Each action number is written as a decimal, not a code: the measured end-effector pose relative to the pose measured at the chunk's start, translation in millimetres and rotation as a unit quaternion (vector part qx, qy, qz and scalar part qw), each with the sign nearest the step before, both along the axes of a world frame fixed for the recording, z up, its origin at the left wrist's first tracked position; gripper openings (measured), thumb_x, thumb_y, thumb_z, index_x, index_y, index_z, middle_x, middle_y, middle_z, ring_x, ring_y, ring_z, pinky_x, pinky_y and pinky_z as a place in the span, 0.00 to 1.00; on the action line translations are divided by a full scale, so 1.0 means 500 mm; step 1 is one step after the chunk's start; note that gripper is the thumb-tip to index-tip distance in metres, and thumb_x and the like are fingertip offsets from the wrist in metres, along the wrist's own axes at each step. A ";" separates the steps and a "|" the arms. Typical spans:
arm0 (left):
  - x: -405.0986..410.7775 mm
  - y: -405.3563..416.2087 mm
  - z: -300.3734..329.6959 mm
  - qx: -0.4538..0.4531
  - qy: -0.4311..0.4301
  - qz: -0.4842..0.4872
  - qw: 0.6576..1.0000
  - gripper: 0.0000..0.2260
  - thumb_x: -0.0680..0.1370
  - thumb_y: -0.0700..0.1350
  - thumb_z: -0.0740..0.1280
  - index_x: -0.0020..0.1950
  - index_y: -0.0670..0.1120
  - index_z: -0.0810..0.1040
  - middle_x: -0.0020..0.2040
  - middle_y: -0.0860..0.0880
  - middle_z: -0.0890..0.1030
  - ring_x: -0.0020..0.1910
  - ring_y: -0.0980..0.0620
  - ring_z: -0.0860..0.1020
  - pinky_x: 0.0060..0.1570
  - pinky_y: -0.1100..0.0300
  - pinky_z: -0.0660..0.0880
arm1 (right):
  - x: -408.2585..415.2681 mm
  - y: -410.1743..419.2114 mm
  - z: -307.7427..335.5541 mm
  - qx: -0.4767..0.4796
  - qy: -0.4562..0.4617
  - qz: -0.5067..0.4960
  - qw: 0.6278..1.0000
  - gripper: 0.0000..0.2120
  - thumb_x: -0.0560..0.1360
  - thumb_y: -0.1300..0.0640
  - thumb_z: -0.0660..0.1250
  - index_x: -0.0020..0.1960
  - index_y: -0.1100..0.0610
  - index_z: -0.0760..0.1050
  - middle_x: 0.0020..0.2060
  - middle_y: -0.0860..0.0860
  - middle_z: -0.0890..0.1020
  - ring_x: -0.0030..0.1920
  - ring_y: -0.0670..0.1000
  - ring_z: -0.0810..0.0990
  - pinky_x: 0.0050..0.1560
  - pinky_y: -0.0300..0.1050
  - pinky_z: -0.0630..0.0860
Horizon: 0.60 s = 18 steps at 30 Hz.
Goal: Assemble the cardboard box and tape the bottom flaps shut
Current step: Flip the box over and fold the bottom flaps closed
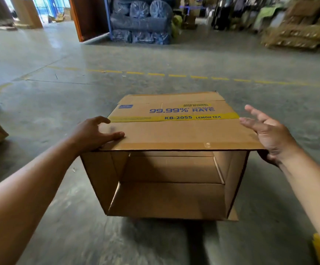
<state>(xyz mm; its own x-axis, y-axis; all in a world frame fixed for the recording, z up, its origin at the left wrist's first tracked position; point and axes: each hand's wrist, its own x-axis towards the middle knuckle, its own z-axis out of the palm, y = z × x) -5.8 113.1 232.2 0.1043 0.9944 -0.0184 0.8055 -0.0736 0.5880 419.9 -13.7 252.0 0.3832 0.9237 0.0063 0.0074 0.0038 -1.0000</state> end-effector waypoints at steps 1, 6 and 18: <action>0.006 -0.004 0.002 0.006 -0.006 -0.006 1.000 0.36 0.64 0.66 0.74 0.68 0.51 0.77 0.66 0.40 0.77 0.64 0.41 0.76 0.60 0.49 0.74 | 0.011 -0.003 -0.007 -0.006 -0.017 0.005 1.000 0.46 0.52 0.43 0.82 0.68 0.45 0.72 0.64 0.57 0.77 0.58 0.51 0.81 0.56 0.45 0.77; 0.014 -0.014 -0.026 0.010 -0.065 -0.007 0.998 0.40 0.60 0.75 0.72 0.67 0.55 0.77 0.63 0.42 0.78 0.61 0.43 0.77 0.62 0.45 0.76 | 0.038 -0.026 -0.062 -0.043 -0.072 0.034 0.996 0.56 0.42 0.36 0.82 0.69 0.44 0.71 0.67 0.52 0.73 0.63 0.47 0.76 0.64 0.46 0.70; 0.043 -0.068 -0.147 0.064 -0.047 -0.013 0.997 0.23 0.73 0.60 0.72 0.66 0.53 0.77 0.71 0.46 0.71 0.68 0.43 0.73 0.59 0.52 0.70 | 0.032 -0.049 -0.180 -0.091 -0.358 -0.065 0.927 0.25 0.70 0.48 0.74 0.65 0.51 0.76 0.72 0.51 0.66 0.71 0.51 0.66 0.64 0.40 0.61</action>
